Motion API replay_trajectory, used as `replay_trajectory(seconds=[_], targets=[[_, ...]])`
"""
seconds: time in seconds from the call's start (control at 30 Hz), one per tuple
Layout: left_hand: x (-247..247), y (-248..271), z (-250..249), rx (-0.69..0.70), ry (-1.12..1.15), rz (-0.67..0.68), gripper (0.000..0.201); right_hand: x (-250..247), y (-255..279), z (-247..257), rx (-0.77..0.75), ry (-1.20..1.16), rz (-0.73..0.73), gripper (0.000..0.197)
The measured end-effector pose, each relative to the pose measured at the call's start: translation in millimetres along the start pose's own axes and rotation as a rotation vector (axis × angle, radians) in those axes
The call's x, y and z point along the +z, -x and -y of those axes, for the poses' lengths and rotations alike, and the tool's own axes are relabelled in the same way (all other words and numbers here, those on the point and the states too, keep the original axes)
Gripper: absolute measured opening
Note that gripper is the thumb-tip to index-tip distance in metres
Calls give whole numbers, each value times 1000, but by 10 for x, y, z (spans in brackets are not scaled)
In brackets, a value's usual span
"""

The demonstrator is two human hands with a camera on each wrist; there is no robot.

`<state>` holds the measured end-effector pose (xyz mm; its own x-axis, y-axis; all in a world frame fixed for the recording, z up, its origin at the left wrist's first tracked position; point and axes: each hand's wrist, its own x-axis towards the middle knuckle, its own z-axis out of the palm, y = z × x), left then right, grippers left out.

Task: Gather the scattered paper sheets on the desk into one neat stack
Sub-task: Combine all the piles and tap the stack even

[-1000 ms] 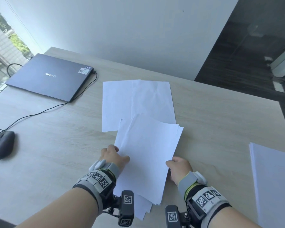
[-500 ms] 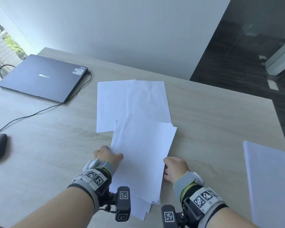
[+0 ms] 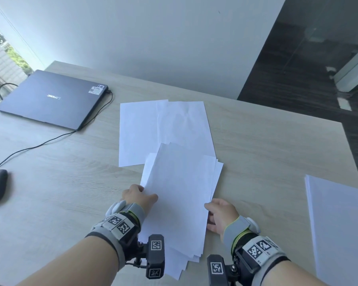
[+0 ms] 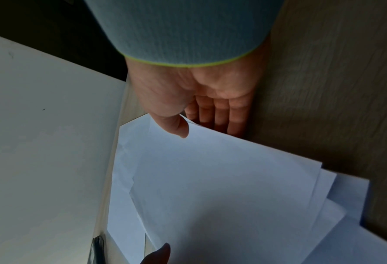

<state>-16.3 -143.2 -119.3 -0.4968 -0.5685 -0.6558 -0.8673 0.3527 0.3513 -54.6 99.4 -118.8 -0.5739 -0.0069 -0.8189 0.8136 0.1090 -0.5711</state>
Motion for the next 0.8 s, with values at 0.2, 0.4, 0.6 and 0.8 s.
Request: replay_trajectory(seconds=[0.2,0.4,0.6,0.8], targets=[[140,106,-28,89,78,89,50,-29,-60,-74,-27,22,-33,42],[189,202,-31,154,-6,82,47,-69,-164,-142,22,51,3,81],[40,233,23,146,-189,-156,63,-67,-150,-120,-44,252,-92,40],[-82,163,-6,57,-208,-75,83,-179,-115,-91,-127,470,-262,31]])
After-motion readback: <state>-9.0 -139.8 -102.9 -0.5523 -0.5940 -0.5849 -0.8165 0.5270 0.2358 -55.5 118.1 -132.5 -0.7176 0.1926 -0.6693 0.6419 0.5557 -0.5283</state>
